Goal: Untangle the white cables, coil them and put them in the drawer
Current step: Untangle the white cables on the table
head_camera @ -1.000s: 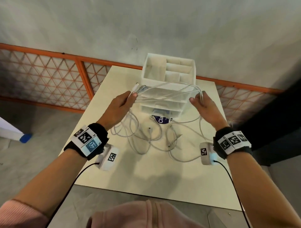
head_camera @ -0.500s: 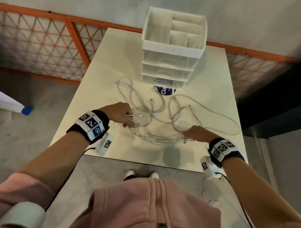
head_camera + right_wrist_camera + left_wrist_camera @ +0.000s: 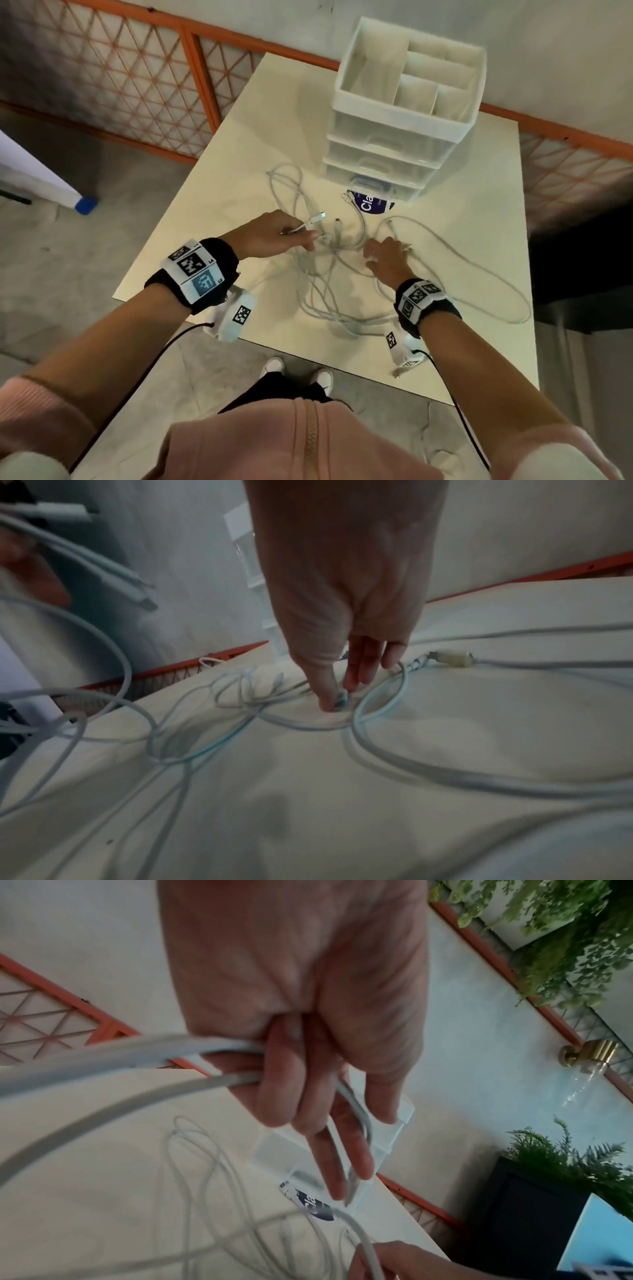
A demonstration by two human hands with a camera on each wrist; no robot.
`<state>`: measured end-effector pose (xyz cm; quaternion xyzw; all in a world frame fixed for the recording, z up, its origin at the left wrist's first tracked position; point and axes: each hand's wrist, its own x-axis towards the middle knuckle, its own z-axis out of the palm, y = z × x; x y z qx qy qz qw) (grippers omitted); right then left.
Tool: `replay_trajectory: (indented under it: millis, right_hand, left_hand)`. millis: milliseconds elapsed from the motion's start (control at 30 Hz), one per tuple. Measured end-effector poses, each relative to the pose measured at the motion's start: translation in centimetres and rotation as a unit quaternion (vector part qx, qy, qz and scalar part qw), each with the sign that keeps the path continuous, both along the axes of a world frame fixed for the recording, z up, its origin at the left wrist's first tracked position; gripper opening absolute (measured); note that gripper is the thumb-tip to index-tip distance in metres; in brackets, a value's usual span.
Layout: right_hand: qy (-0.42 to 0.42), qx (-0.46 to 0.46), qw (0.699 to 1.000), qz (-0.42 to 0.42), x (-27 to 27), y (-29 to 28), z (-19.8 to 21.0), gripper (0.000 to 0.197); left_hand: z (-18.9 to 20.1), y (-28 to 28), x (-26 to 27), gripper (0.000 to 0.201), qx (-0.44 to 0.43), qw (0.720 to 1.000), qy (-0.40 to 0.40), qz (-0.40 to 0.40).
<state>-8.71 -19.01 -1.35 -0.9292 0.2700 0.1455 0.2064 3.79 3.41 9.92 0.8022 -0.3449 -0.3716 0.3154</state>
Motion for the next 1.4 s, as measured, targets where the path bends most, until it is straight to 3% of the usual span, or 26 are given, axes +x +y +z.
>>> replay_trajectory:
  millis: [100,167,267,333,433,500,600,700,767,800,900,967,1067,1167,1267,1400]
  right_hand:
    - [-0.035,-0.015,0.999,-0.022,0.4,-0.7,0.5,0.021]
    - [-0.105,0.007,0.993,-0.055,1.1,-1.5,2.6,0.022]
    - [-0.265,0.020,0.962,-0.063,2.5,-3.2,7.8,0.013]
    - [-0.326,0.102,0.938,-0.062,3.2,-3.9,12.2,0.010]
    - [-0.338,0.274,0.900,-0.025,3.4,-3.5,18.2,0.010]
    - [-0.321,0.333,0.886,0.019,3.4,-2.2,20.9,0.012]
    - [-0.324,0.375,0.868,0.041,3.8,-0.1,22.3,0.017]
    - [-0.399,0.345,0.849,-0.023,4.3,1.0,21.6,0.018]
    - [-0.408,0.261,0.873,-0.054,4.2,1.1,20.1,0.021]
    - [-0.368,0.245,0.895,-0.048,3.9,1.3,19.1,0.023]
    - [-0.189,0.317,0.929,0.023,2.3,1.9,15.6,0.034]
    - [-0.122,0.337,0.932,0.045,0.5,1.2,14.1,0.044]
    - [-0.105,0.287,0.952,-0.006,-2.1,-1.7,12.6,0.054]
    - [-0.127,0.186,0.968,-0.111,-3.4,-4.8,12.0,0.051]
    - [-0.120,0.115,0.981,-0.099,-2.6,-4.4,14.0,0.043]
    - [-0.142,0.103,0.984,0.038,0.4,-0.7,18.1,0.049]
  left_hand:
    - [0.5,-0.1,0.1,0.035,-0.041,0.999,0.012,0.008]
    - [0.7,-0.3,0.1,0.035,-0.075,0.996,0.050,0.024]
    - [1.3,-1.2,-0.1,0.032,-0.120,0.981,0.136,0.073]
    - [1.7,-2.0,-0.2,0.033,-0.139,0.976,0.151,0.072]
    - [2.3,-3.3,-0.4,0.032,-0.181,0.976,0.104,0.055]
    - [3.0,-4.5,-0.8,0.030,-0.220,0.972,0.061,0.058]
    - [3.9,-6.1,-1.4,0.024,-0.264,0.961,0.046,0.064]
    - [4.4,-6.8,-1.5,0.029,-0.288,0.950,0.079,0.087]
    - [4.9,-6.7,-1.3,0.035,-0.309,0.938,0.101,0.123]
    - [5.1,-6.4,-1.2,0.036,-0.315,0.935,0.094,0.131]
    - [5.4,-5.4,-0.1,0.033,-0.327,0.929,0.040,0.166]
    - [5.5,-4.6,1.1,0.035,-0.373,0.900,0.098,0.202]
    - [5.4,-3.0,3.1,0.039,-0.434,0.852,0.134,0.260]
    - [5.1,-1.8,4.0,0.040,-0.443,0.830,0.100,0.323]
    - [4.8,-1.8,3.2,0.037,-0.408,0.852,0.068,0.320]
    - [4.5,-3.6,0.5,0.030,-0.331,0.916,0.039,0.225]
